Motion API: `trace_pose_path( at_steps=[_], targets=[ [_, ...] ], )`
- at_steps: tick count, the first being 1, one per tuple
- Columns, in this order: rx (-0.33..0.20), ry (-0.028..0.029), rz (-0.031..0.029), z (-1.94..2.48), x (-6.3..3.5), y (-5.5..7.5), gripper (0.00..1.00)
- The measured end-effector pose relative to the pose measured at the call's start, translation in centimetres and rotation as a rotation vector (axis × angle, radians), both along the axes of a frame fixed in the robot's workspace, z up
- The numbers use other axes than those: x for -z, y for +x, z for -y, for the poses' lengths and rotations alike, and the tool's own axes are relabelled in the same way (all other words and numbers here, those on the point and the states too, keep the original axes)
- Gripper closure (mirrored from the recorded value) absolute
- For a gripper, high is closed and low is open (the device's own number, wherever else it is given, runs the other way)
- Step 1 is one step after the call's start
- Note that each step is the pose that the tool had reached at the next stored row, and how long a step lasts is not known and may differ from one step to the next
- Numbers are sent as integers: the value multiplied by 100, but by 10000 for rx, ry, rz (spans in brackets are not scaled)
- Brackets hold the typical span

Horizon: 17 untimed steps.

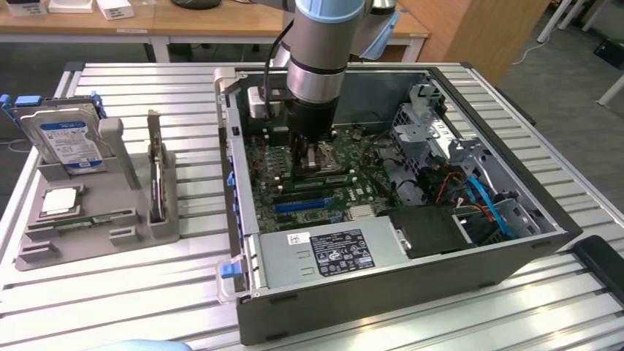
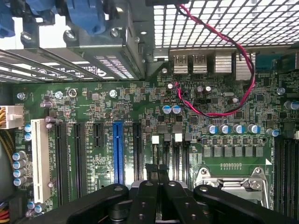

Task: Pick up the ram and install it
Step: 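Press down the ram until it locks into place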

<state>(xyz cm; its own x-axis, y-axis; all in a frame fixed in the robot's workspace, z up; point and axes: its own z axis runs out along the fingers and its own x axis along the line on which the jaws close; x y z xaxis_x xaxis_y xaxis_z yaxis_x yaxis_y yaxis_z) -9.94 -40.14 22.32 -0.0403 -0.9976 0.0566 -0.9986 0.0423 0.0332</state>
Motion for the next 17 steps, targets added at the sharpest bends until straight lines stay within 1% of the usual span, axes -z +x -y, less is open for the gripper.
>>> trace_pose_path(
  at_steps=[10, 13, 17],
  targets=[
    [113, 3, 0, 8, 8, 0, 90],
    [147, 29, -1, 11, 7, 0, 90],
    [149, 33, -1, 11, 8, 1, 90]
  ],
)
